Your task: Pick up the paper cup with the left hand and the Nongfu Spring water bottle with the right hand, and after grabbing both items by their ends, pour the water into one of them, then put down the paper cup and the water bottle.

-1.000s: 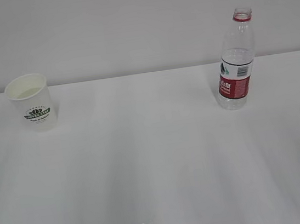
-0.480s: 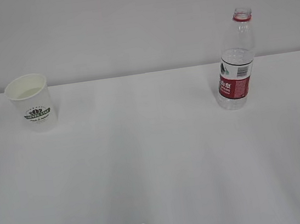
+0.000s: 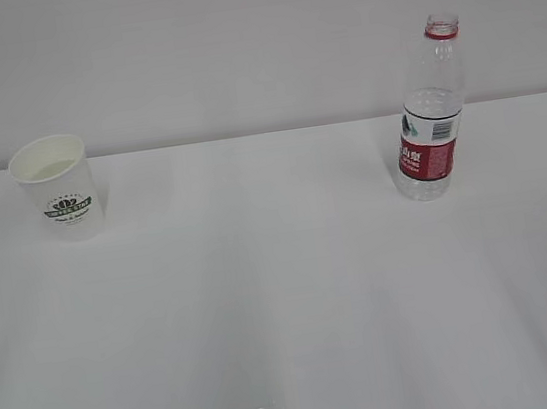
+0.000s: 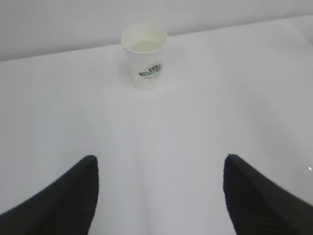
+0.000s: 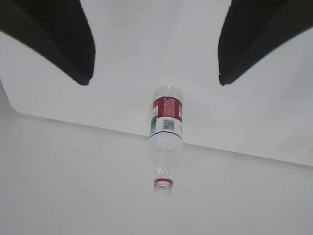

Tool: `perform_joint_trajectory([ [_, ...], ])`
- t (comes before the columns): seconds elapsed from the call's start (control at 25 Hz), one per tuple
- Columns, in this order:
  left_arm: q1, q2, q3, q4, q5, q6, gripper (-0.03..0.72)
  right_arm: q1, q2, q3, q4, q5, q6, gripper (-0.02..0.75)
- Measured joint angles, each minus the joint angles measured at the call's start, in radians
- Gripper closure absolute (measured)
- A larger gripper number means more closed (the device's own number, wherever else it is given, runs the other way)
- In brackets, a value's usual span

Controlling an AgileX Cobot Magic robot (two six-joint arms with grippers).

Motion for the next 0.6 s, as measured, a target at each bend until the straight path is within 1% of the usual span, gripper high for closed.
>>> perform_joint_trajectory([
  [0.12, 0.0, 0.0, 0.0, -0.056, 0.041, 0.042, 0.118, 0.0, -0.029, -0.017, -0.006, 0.063, 0.0, 0.149],
  [0.2, 0.0, -0.002, 0.0, -0.071, 0.06, 0.051, 0.12, 0.0, -0.048, -0.017, -0.008, 0.091, 0.0, 0.149],
  [0.36, 0.0, -0.028, 0.0, -0.094, 0.107, 0.055, 0.125, 0.0, -0.101, -0.017, -0.009, 0.137, 0.0, 0.149],
  [0.6, 0.0, -0.129, 0.0, -0.096, 0.173, 0.059, 0.129, 0.0, -0.168, -0.017, -0.003, 0.223, 0.0, 0.15],
])
